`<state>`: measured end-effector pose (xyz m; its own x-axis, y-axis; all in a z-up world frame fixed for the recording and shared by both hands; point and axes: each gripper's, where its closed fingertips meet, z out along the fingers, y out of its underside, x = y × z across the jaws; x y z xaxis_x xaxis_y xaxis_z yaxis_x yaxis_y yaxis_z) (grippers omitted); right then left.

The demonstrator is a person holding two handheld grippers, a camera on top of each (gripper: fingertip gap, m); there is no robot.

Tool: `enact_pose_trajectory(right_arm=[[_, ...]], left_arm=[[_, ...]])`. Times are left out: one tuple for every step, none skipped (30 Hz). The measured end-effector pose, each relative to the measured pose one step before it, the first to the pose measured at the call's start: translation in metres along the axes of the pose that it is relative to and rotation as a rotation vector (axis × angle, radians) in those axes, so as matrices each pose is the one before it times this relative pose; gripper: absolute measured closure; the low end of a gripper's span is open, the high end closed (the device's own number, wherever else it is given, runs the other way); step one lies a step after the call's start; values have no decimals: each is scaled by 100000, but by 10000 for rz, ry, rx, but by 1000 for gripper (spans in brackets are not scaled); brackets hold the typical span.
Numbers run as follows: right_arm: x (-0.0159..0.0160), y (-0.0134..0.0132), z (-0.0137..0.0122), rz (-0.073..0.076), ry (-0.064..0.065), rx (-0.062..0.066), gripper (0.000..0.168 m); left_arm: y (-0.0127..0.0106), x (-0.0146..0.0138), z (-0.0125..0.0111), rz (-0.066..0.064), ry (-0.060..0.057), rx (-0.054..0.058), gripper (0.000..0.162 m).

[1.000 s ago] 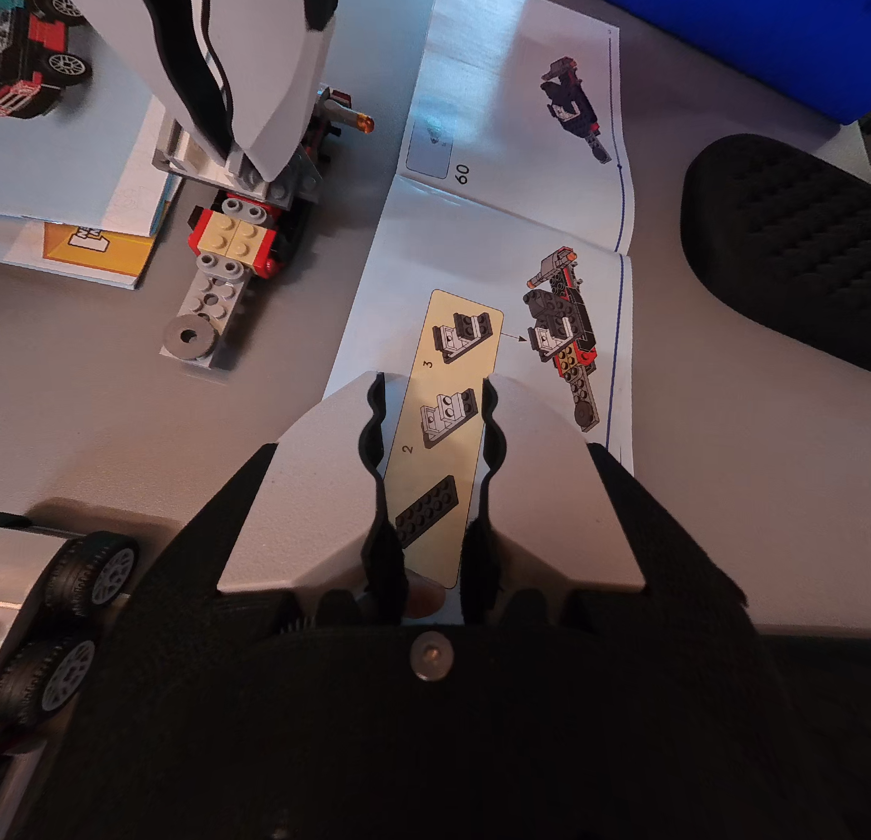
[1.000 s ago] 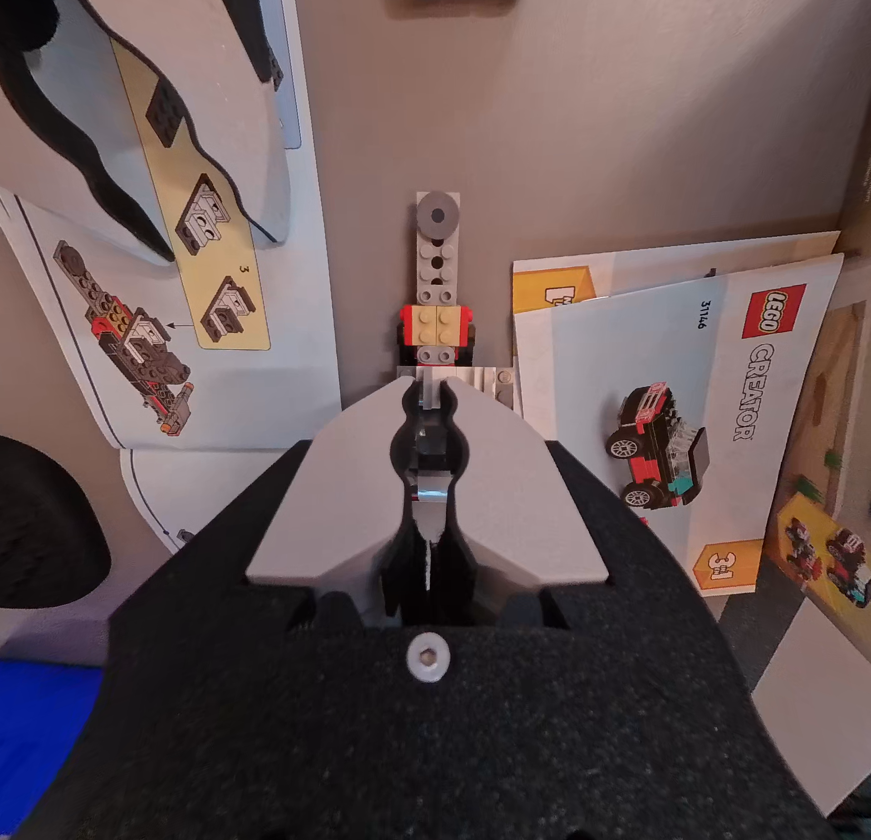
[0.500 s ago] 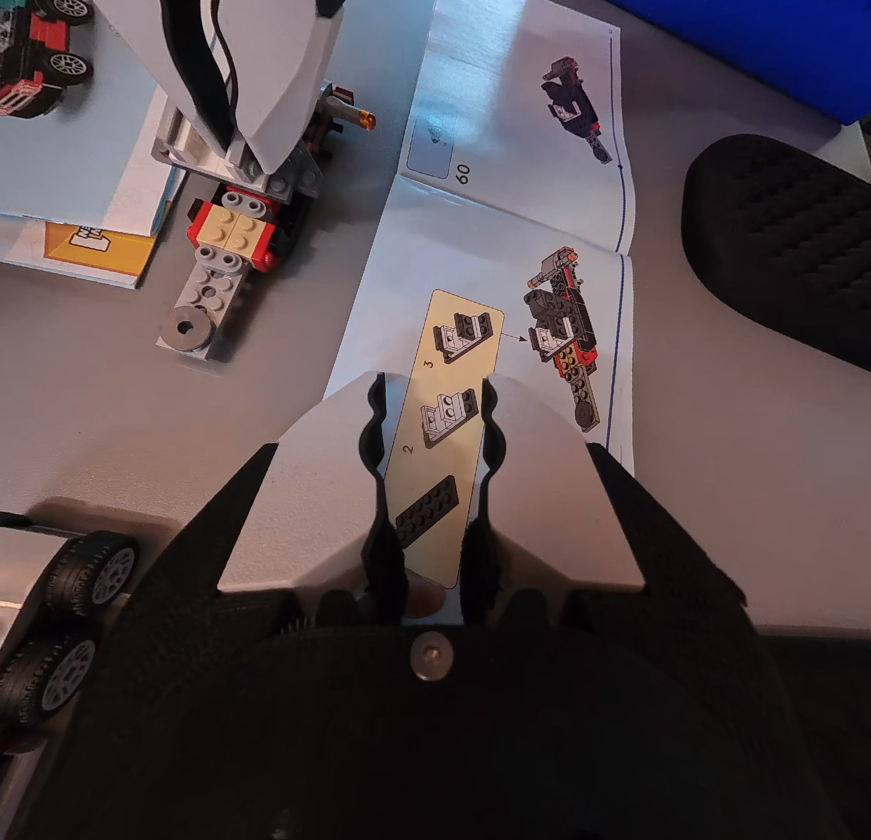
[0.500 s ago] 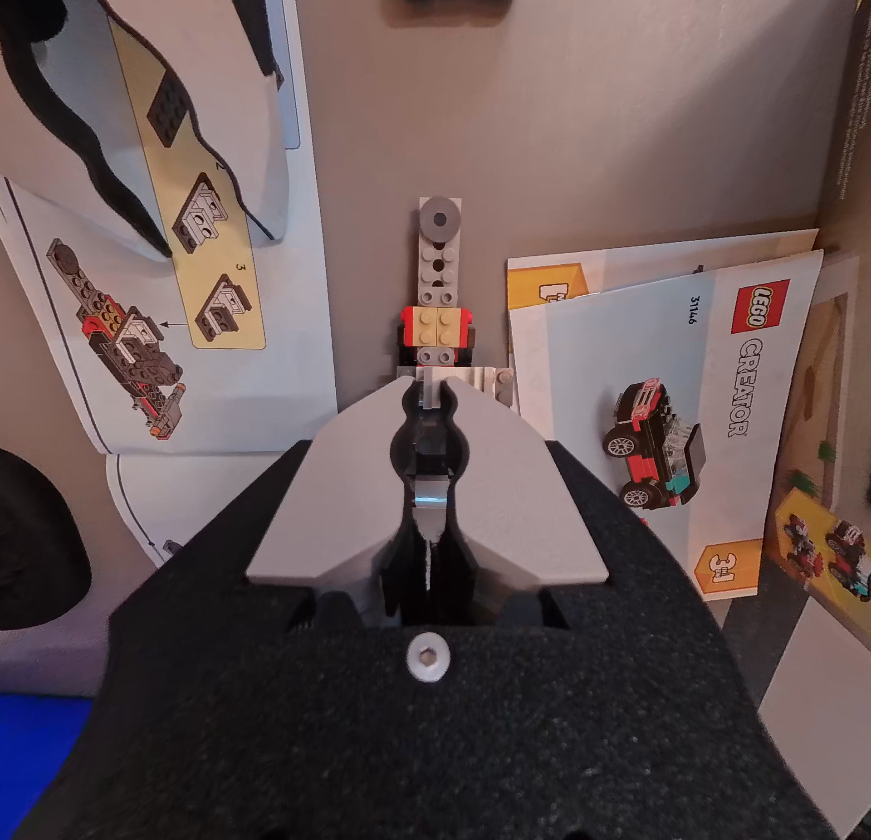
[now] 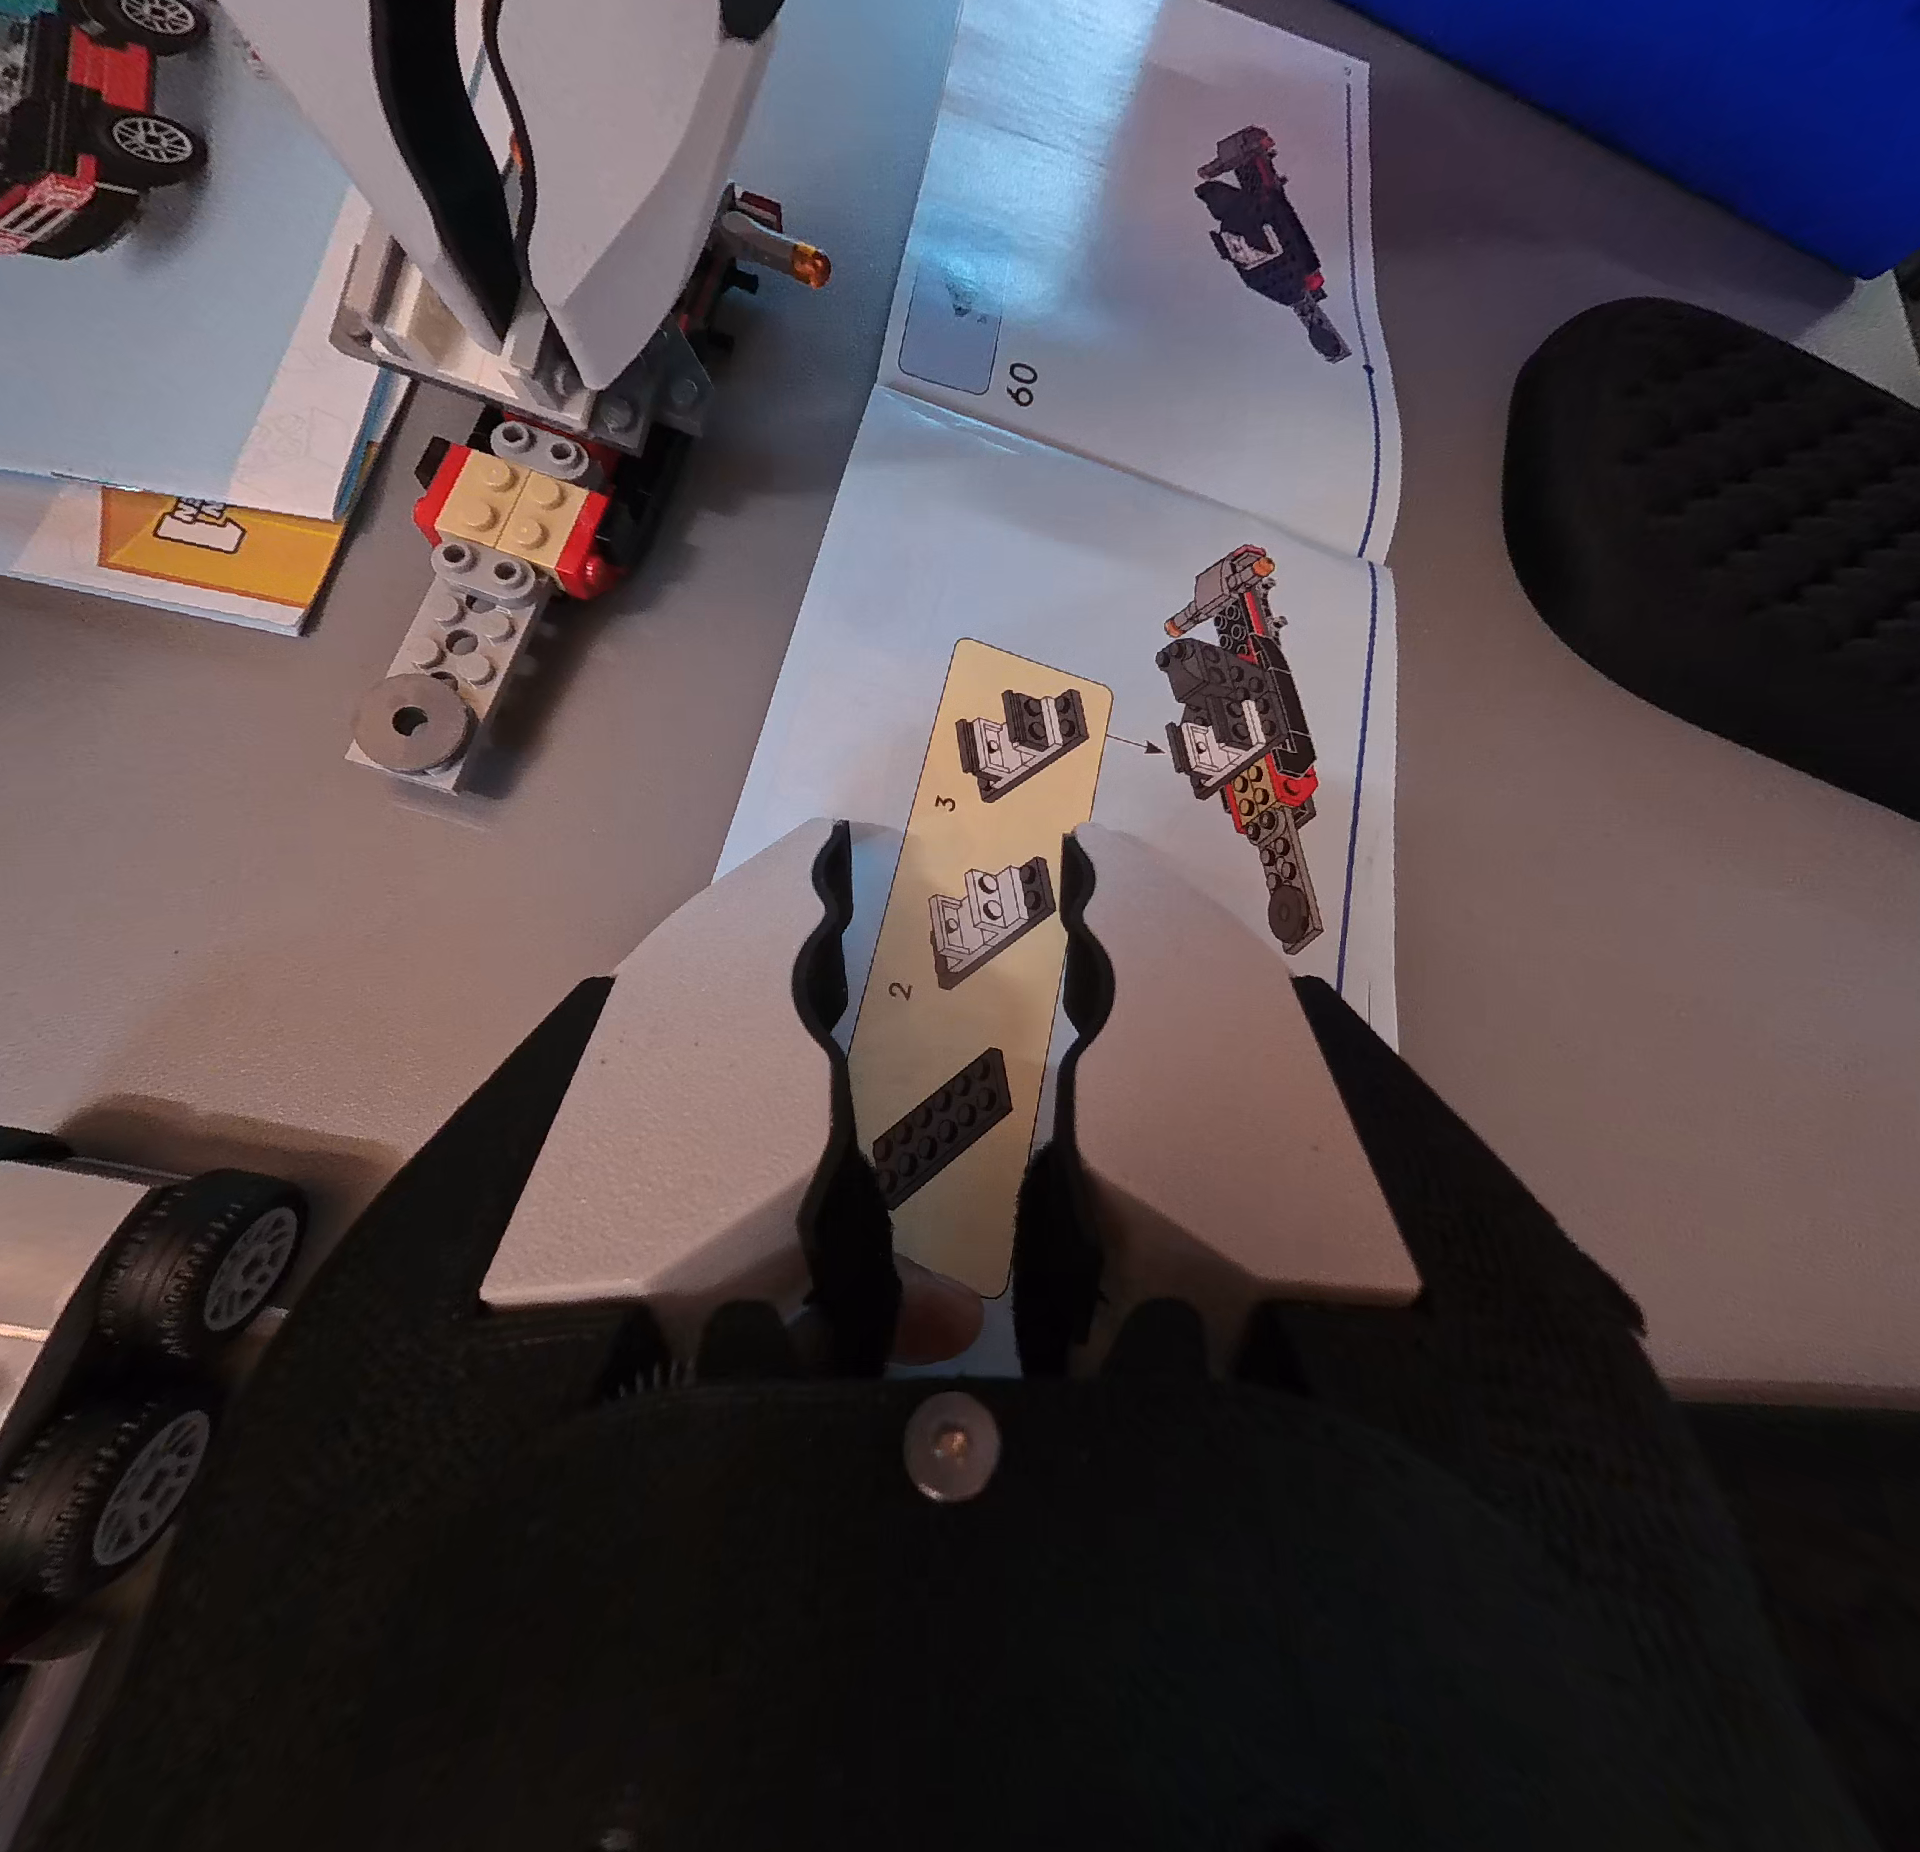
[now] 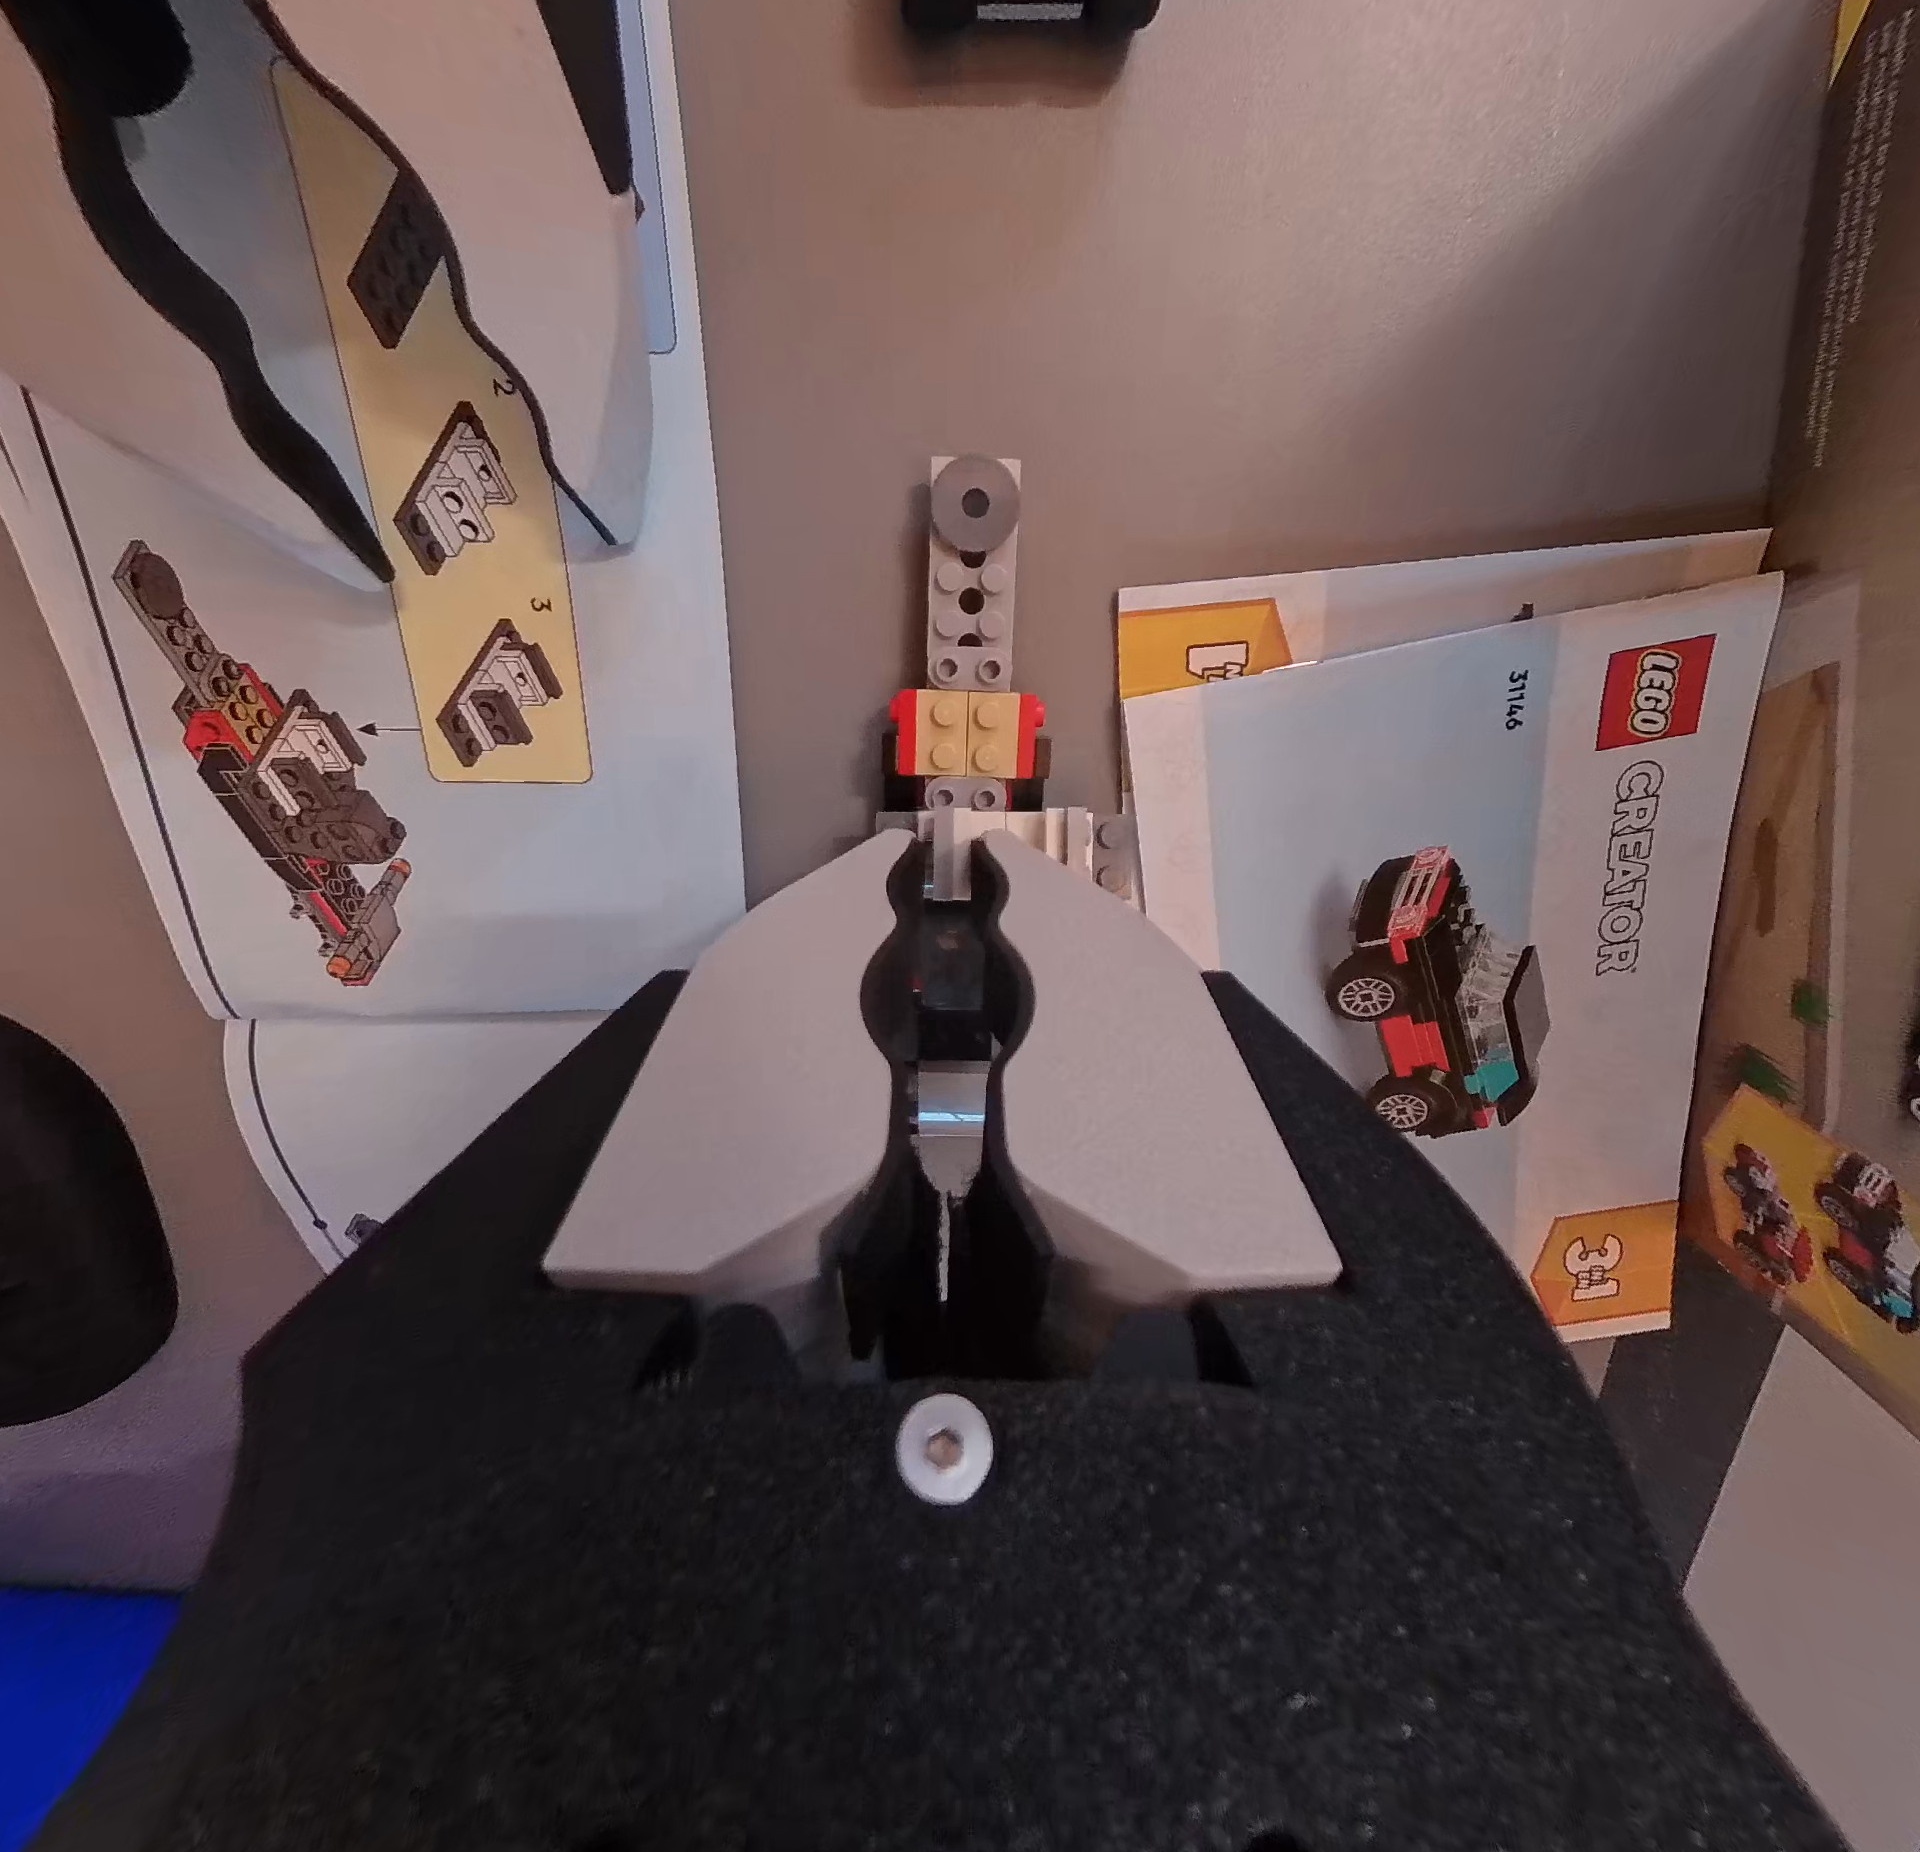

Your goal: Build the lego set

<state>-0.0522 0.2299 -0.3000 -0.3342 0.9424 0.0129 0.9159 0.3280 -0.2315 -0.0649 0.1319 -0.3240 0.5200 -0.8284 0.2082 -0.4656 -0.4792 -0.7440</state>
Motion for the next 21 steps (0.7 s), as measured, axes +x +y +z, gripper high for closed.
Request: enact_pose_trajectory(right_arm=[[-8,-54,-18,18,-6,52,160],[-14,-74,-33,13,-9,54,160],[-7,-82,-34,16,-21,72,160],[-6,-115,-80,34,-33,93,160],[49,-128,-105,50,-3,103,160],[102,-213,-137,71,17,155,160],[134,-262,-192,111,9,203,160],[69,-276,-182,149,-74,238,160],[-11,-291,-47,163,-107,236,160],[-15,-237,23,155,-94,179,160],[-68,-115,78,122,-96,98,160],[-97,61,128,80,-90,-22,160],[21,192,146,77,9,-104,160],[73,240,134,60,58,-129,160],[14,210,120,19,18,-108,160],[-23,128,102,5,-11,-47,160],[-46,58,67,5,-6,-1,160],[-30,52,34,-3,1,-11,160],[-19,104,58,2,13,-54,160],[28,165,86,-14,19,-98,160],[10,118,34,-35,12,-83,160]], left_arm=[[-3,-2,17,-4,0,1,124],[10,-7,-15,-3,0,0,124],[-8,-1,-6,1,-2,0,124],[0,-3,0,1,-2,0,124],[0,2,0,-2,1,0,124],[-2,-9,-3,-3,2,1,124],[1,3,0,-2,1,0,124],[6,-7,22,-1,0,0,124],[-9,-3,10,-1,-1,0,124],[0,-1,0,0,0,0,124],[-7,9,-22,-1,1,1,124],[-2,-7,-3,-3,3,1,124],[-8,3,-6,-1,0,0,124],[-3,3,-9,3,-4,0,124],[0,-3,0,1,-2,0,124],[-6,1,4,-5,4,1,124],[2,9,-6,-9,6,2,124],[-1,-10,-4,-2,2,0,124],[8,-8,6,2,-3,0,124],[0,-14,15,4,-5,-1,124],[0,-3,0,2,-2,0,124]])
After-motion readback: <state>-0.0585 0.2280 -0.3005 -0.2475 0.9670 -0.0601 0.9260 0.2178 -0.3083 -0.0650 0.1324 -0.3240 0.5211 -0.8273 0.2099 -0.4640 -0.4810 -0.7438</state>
